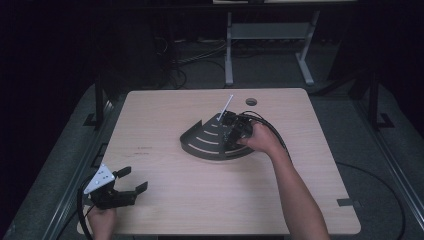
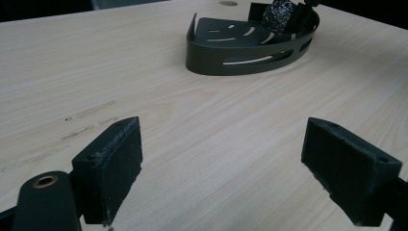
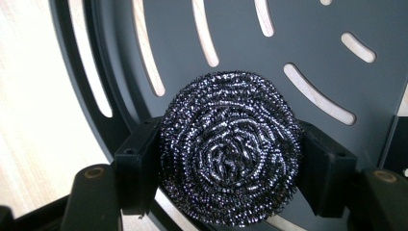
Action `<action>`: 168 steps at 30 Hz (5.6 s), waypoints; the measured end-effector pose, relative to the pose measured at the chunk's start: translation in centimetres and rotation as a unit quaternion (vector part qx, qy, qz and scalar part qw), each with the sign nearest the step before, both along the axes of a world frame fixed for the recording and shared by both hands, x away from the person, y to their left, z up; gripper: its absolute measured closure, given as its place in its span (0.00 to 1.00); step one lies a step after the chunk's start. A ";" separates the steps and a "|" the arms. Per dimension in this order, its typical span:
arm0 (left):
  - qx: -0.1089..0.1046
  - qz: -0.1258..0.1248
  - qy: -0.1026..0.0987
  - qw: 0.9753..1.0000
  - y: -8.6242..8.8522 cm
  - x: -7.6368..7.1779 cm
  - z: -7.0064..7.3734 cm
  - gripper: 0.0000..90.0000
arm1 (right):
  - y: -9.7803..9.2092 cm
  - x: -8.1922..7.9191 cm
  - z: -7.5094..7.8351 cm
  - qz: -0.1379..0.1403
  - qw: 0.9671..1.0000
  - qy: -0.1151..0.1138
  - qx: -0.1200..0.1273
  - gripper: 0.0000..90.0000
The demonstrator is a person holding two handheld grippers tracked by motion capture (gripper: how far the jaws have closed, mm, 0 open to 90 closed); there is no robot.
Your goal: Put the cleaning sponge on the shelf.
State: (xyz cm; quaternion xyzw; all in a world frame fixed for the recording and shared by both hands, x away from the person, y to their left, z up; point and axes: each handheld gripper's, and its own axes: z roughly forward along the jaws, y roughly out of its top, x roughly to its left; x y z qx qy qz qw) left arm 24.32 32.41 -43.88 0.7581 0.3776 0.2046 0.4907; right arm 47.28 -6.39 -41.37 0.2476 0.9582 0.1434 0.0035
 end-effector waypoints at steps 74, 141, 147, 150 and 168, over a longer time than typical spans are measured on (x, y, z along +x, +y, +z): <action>-0.002 0.000 -0.001 1.000 0.0 0.0 0.0 0.15 | 0.1 0.3 -0.8 -0.014 1.000 -0.003 -0.006 0.27; 0.003 -0.005 0.000 1.000 -0.3 0.1 0.0 0.15 | -3.2 -2.9 2.7 -0.021 0.998 -0.035 0.039 0.22; 0.004 -0.004 0.000 1.000 -0.4 0.1 0.0 0.15 | -3.6 -3.4 2.5 -0.022 0.998 -0.034 0.045 0.21; 0.004 -0.004 0.001 1.000 -0.4 0.1 -0.1 0.15 | -3.6 -3.6 2.6 -0.021 0.998 -0.035 0.045 0.21; 0.005 -0.005 0.001 1.000 -0.4 0.0 0.0 0.15 | -4.3 -4.9 2.4 -0.019 0.998 -0.036 0.043 0.21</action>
